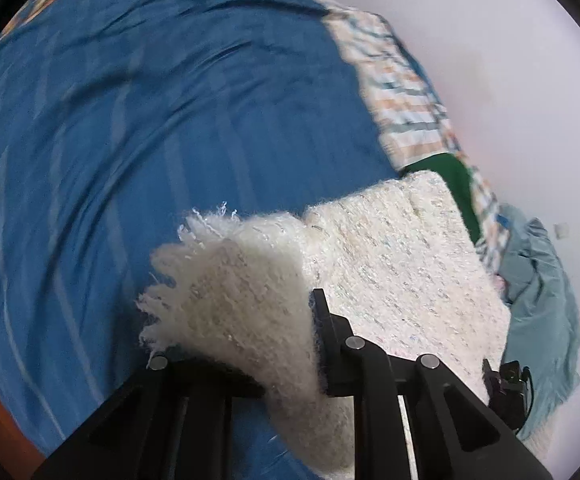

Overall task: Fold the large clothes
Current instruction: 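Grasp the folded cardigan with both grippers and lift it off the blue cover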

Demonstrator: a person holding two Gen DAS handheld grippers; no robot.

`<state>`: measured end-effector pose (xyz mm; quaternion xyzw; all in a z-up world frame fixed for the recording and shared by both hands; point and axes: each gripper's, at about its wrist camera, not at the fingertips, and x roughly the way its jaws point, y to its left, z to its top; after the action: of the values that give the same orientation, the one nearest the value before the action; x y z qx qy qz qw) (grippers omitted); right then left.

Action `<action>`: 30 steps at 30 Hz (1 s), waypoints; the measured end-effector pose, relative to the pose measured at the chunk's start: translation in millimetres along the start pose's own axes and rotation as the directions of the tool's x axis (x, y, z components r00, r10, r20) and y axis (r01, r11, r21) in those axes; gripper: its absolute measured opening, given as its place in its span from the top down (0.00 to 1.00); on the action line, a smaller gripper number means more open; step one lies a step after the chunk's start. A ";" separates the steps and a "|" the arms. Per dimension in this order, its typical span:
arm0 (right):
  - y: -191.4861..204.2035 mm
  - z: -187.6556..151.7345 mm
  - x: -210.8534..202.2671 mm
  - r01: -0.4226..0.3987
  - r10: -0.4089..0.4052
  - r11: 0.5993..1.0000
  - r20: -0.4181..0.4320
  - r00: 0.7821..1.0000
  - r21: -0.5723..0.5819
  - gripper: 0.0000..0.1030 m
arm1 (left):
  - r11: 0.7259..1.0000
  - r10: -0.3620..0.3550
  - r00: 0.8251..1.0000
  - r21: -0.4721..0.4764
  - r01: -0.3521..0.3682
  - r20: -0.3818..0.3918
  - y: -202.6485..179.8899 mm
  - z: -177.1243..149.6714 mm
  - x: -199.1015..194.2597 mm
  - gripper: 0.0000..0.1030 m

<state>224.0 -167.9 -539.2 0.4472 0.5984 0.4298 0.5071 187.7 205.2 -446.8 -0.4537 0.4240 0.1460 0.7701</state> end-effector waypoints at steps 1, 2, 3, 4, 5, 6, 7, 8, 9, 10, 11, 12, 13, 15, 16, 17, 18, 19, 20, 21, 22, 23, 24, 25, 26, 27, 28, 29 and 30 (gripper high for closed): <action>7.8 4.7 -2.5 -0.005 0.005 1.000 0.012 1.000 0.003 0.47 | 1.000 -0.016 1.000 0.016 0.016 -0.006 -8.3 10.8 0.8 0.87; 16.7 10.8 -4.7 -0.003 0.003 1.000 0.028 1.000 0.001 0.47 | 0.999 -0.032 0.999 0.039 0.033 -0.014 -21.3 25.6 3.8 0.87; 28.9 19.4 -3.9 -0.002 0.002 1.000 0.051 0.999 0.000 0.47 | 0.997 -0.048 0.999 0.059 0.050 -0.024 -34.4 39.7 7.9 0.87; 39.1 26.8 -4.5 -0.004 0.004 1.000 0.070 0.998 -0.003 0.47 | 0.995 -0.064 0.997 0.076 0.066 -0.031 -48.4 54.1 13.5 0.87; 49.6 35.1 -5.6 -0.004 0.005 1.000 0.090 0.996 -0.010 0.47 | 0.993 -0.078 0.996 0.091 0.081 -0.036 -59.7 65.3 16.7 0.87; 64.2 48.9 -6.3 -0.004 0.006 1.000 0.114 0.993 -0.019 0.47 | 0.989 -0.093 0.995 0.111 0.096 -0.038 -70.7 74.6 18.5 0.87; 74.3 59.6 -9.2 -0.002 0.006 0.999 0.130 0.991 -0.033 0.47 | 0.983 -0.114 0.993 0.139 0.118 -0.036 -90.8 91.2 25.1 0.87; 82.6 71.0 -23.0 -0.001 0.008 0.999 0.147 0.989 -0.046 0.47 | 0.979 -0.128 0.991 0.154 0.132 -0.032 -103.0 101.6 29.2 0.87; 96.3 89.9 -25.8 -0.002 0.012 0.998 0.169 0.986 -0.063 0.47 | 0.975 -0.144 0.989 0.168 0.147 -0.028 -117.2 111.9 33.8 0.87; 105.2 103.6 -29.5 -0.002 0.015 0.997 0.181 0.983 -0.076 0.47 | 0.969 -0.166 0.986 0.180 0.167 -0.021 -137.4 126.0 42.5 0.87; 115.1 121.3 -35.6 -0.003 0.021 0.996 0.196 0.980 -0.089 0.47 | 0.966 -0.179 0.984 0.185 0.179 -0.016 -150.2 135.7 48.9 0.87; 121.5 135.9 -42.0 -0.008 0.028 0.995 0.208 0.978 -0.095 0.47 | 0.962 -0.193 0.981 0.193 0.191 -0.008 -166.4 146.1 58.7 0.87; 130.7 159.2 -46.5 -0.008 0.032 0.993 0.217 0.976 -0.114 0.47 | 0.959 -0.205 0.979 0.203 0.200 0.002 -182.6 155.3 70.2 0.87; 137.5 197.4 -66.2 -0.013 0.043 0.991 0.227 0.973 -0.133 0.47 | 0.954 -0.219 0.976 0.215 0.211 0.011 -208.4 168.9 95.2 0.87; 138.6 214.0 -73.3 -0.012 0.044 0.990 0.228 0.973 -0.141 0.47 | 0.953 -0.224 0.975 0.214 0.216 0.012 -217.7 174.3 108.4 0.87; 137.1 229.5 -83.7 -0.009 0.043 0.989 0.229 0.972 -0.146 0.47 | 0.953 -0.229 0.973 0.208 0.222 0.009 -229.3 179.7 127.1 0.87; 134.1 255.7 -89.7 -0.002 0.036 0.989 0.230 0.972 -0.146 0.47 | 0.953 -0.229 0.973 0.205 0.224 0.001 -240.3 183.7 147.2 0.87; 131.5 270.7 -100.9 0.004 0.030 0.990 0.231 0.973 -0.143 0.47 | 0.953 -0.226 0.974 0.204 0.223 -0.008 -249.8 186.7 168.2 0.87; 124.4 292.5 -107.6 0.012 0.020 0.990 0.231 0.973 -0.140 0.47 | 0.954 -0.222 0.975 0.205 0.220 -0.016 -256.7 190.5 183.8 0.87; 114.6 312.5 -117.0 0.018 0.013 0.991 0.229 0.973 -0.132 0.47 | 0.953 -0.211 0.977 0.216 0.213 -0.034 -263.9 190.5 207.6 0.87; 105.1 325.8 -129.9 0.023 0.006 0.992 0.230 0.973 -0.122 0.47 | 0.953 -0.199 0.979 0.222 0.205 -0.048 -267.9 190.5 225.9 0.87; 88.7 344.4 -136.4 0.032 -0.008 0.994 0.231 0.973 -0.100 0.47 | 0.954 -0.186 0.980 0.226 0.197 -0.068 -273.4 190.4 248.5 0.87; 74.2 359.2 -150.4 0.039 -0.020 0.996 0.233 0.972 -0.077 0.48 | 0.955 -0.166 0.982 0.233 0.182 -0.087 -276.2 188.1 270.0 0.87; 53.1 373.9 -155.8 0.047 -0.036 0.998 0.230 0.972 -0.043 0.48 | 0.955 -0.151 0.984 0.243 0.171 -0.099 -278.9 186.3 283.6 0.87; 38.9 378.5 -164.2 0.051 -0.044 0.998 0.224 0.973 -0.024 0.48 | 0.954 -0.139 0.984 0.253 0.163 -0.112 -281.1 183.7 296.9 0.87; 23.7 386.2 -169.2 0.064 -0.062 0.998 0.219 0.974 -0.003 0.48 | 0.950 -0.132 0.984 0.270 0.159 -0.116 -282.6 180.6 305.6 0.87; 10.1 392.4 -176.2 0.072 -0.073 0.997 0.217 0.973 0.016 0.48 | 0.944 -0.130 0.985 0.289 0.158 -0.113 -284.5 176.6 306.7 0.87; -1.1 394.8 -179.4 0.063 -0.069 0.997 0.213 0.975 0.032 0.48 | 0.937 -0.127 0.986 0.313 0.155 -0.108 -286.0 174.9 307.7 0.86; -6.5 397.7 -182.6 0.060 -0.068 0.997 0.214 0.975 0.040 0.47 | 0.931 -0.121 0.987 0.333 0.149 -0.103 -287.3 173.0 306.9 0.86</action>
<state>633.3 -322.6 -551.0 0.4800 0.5614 0.3523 0.5748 636.4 141.7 -483.1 -0.3478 0.4415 -0.0010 0.8271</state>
